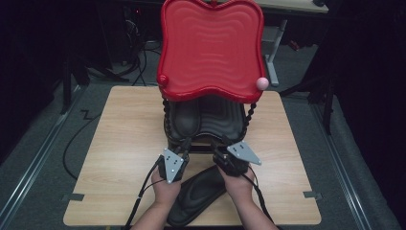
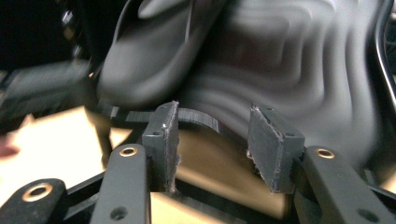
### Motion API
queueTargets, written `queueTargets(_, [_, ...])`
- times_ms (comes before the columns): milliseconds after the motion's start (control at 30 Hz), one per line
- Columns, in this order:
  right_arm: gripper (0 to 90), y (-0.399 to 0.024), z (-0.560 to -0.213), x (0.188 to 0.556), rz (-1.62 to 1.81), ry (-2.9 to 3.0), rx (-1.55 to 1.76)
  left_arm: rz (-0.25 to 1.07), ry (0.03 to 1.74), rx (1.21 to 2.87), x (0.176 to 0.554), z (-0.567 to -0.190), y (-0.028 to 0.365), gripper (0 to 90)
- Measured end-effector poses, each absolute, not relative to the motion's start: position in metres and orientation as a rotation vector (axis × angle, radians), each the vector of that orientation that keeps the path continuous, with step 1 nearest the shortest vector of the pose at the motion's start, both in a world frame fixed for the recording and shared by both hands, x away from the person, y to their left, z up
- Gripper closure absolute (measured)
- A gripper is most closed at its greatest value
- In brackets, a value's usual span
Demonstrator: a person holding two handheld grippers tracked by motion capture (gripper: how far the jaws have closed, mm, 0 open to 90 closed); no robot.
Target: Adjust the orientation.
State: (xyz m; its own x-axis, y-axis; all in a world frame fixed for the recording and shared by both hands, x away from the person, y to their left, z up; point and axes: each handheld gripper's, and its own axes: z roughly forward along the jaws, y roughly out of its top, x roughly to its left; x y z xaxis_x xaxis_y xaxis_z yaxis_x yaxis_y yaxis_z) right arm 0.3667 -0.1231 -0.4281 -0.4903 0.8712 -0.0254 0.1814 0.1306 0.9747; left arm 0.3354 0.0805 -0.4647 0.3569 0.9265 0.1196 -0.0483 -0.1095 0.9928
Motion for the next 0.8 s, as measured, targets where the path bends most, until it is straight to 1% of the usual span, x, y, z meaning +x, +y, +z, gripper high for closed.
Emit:
queueTargets(100, [57.6,-0.106,-0.413,0.388,1.391,1.759,1.006,1.013,0.886,1.424,0.339,-0.468,0.087,86.8])
queueTargets(267, [65.2,-0.075,-0.394,0.421,1.37,1.766,0.985,1.012,0.858,1.411,0.343,-0.467,0.086,87.8])
queueTargets(400, [66.2,-0.06,-0.387,0.442,1.324,1.772,0.988,1.01,0.842,1.411,0.347,-0.464,0.079,88.0])
queueTargets(467, [68.3,-0.057,-0.387,0.452,1.321,1.783,1.007,1.021,0.828,1.431,0.35,-0.463,0.074,88.5])
queueTargets(500, [71.1,-0.056,-0.387,0.455,1.318,1.791,1.014,1.015,0.829,1.44,0.352,-0.463,0.071,89.1])
queueTargets(533, [77.4,-0.056,-0.387,0.457,1.32,1.801,1.001,1.018,0.843,1.449,0.354,-0.463,0.07,89.8])
queueTargets(600, [81.7,-0.055,-0.388,0.457,1.303,1.793,1.005,0.99,0.869,1.458,0.358,-0.462,0.07,90.0])
queueTargets(667, [82.2,-0.056,-0.388,0.456,1.29,1.784,1.009,1.02,0.858,1.483,0.359,-0.461,0.066,90.0])
queueTargets(800, [82.1,-0.063,-0.387,0.452,1.267,1.747,1.014,1.023,0.856,1.485,0.36,-0.46,0.065,90.0])
